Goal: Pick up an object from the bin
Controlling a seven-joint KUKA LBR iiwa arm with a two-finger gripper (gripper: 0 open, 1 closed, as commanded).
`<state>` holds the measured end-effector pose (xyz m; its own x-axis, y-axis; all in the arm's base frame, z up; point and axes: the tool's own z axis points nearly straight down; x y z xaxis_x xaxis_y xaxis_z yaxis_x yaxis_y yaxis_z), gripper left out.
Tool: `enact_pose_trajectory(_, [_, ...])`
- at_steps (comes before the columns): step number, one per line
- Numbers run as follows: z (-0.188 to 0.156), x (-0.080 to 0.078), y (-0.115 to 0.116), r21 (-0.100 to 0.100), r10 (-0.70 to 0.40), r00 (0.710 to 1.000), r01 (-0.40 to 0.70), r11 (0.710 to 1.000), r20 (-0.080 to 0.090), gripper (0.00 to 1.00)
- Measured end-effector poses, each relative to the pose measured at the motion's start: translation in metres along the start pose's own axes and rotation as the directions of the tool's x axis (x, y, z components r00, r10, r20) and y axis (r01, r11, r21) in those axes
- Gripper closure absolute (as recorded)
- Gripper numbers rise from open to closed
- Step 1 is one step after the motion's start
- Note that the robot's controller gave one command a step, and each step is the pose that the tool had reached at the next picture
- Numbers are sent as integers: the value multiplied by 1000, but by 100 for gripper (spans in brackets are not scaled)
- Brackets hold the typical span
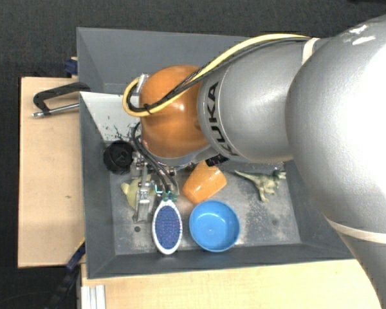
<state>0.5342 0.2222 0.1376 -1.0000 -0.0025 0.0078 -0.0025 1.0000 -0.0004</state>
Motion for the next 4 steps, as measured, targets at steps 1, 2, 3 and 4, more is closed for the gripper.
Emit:
enact_pose_trajectory(1, [66, 29, -73, -1, -204, 979, 204, 979, 15, 0])
enact_pose_trajectory(2, [66, -10, -76, -5, -35, 999, 35, 999, 14, 0])
enact_pose_trajectory(3, [66, -33, -76, -6, 174, 985, -174, 985, 12, 0])
enact_pose_trajectory(4, [62, -36, -76, -10, 175, 984, -175, 985, 20, 100])
